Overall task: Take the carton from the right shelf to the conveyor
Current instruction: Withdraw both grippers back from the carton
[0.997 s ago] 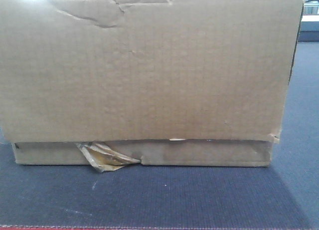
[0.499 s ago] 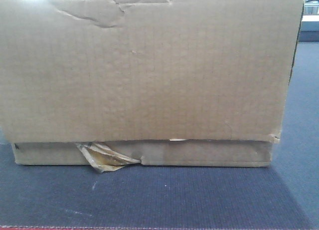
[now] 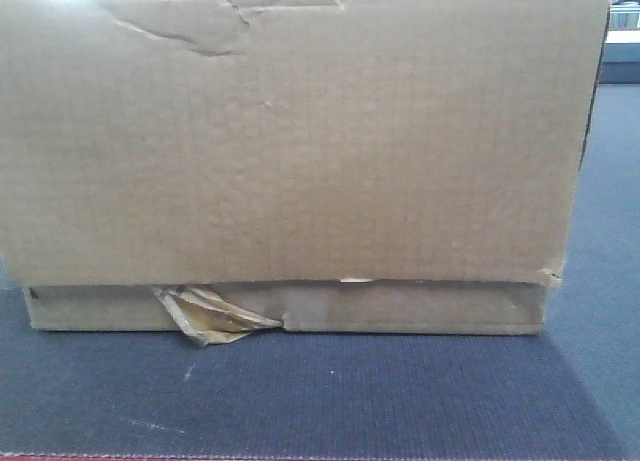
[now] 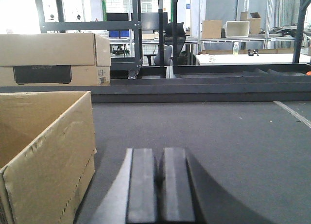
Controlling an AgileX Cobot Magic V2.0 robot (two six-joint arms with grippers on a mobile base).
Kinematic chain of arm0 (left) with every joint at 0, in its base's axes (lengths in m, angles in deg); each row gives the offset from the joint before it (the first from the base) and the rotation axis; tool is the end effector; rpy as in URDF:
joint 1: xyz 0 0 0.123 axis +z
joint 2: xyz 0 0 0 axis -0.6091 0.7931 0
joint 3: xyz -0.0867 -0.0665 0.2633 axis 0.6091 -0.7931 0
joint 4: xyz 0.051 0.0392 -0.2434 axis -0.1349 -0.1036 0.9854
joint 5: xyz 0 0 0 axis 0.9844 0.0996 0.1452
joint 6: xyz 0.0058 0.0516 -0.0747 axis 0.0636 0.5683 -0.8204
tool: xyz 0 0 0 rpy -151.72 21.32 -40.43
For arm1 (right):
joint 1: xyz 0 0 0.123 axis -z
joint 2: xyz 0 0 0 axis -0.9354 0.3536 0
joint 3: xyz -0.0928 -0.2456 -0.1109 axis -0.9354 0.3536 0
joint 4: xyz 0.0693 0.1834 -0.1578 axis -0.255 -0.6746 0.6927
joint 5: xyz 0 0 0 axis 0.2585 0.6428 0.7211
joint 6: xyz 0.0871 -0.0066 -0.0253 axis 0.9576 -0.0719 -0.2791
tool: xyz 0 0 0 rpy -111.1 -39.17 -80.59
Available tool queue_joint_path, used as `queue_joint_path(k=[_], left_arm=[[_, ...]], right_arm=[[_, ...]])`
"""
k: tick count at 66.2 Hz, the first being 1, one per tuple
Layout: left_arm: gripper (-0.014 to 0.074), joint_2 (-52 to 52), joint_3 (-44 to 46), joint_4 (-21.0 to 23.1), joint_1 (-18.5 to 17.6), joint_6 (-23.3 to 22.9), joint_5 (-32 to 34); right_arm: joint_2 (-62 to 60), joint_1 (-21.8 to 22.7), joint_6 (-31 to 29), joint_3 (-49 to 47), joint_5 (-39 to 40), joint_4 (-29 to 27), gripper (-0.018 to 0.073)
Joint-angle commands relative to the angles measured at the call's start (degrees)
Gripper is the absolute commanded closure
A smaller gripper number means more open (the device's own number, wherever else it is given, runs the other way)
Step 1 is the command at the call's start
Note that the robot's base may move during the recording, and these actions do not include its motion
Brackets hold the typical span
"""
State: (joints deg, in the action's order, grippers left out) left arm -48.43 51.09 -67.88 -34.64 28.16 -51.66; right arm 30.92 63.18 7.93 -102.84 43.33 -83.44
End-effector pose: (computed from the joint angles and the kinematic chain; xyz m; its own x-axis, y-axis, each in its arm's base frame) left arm 0.0502 0.0083 0.3144 -0.0579 0.0126 -0.9982 -0.1115 0.9936 0.0190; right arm 0.0195 -0.0016 0.3071 0.0730 0.0583 -0.9956 -0.0702 0.9961 0.0532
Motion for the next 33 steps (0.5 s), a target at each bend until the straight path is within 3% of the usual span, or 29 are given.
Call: queue_joint_path(k=[1,8,19,33], left_arm=[[0.0592,-0.2,-0.12,0.03,0.07,0.18,1.19],[0.0592,-0.21,-0.12,0.16,0.07,0.18,1.32],[0.0592,-1.92,-2.52,4.44,0.07,0.18,2.19],[0.0592,-9.95,-14.46,5.92,0.07,0.18,11.9]], right_arm=[[-0.24,0.23,-0.07,0.17,1.52,0.48,0.0616],[-0.24,0.23,-0.07,0.17,1.52,0.48,0.0616],[-0.24,0.23,-0.07,0.17,1.52,0.48,0.0616],[-0.24,0.23,-0.07,0.17,1.52,0.48,0.0616]])
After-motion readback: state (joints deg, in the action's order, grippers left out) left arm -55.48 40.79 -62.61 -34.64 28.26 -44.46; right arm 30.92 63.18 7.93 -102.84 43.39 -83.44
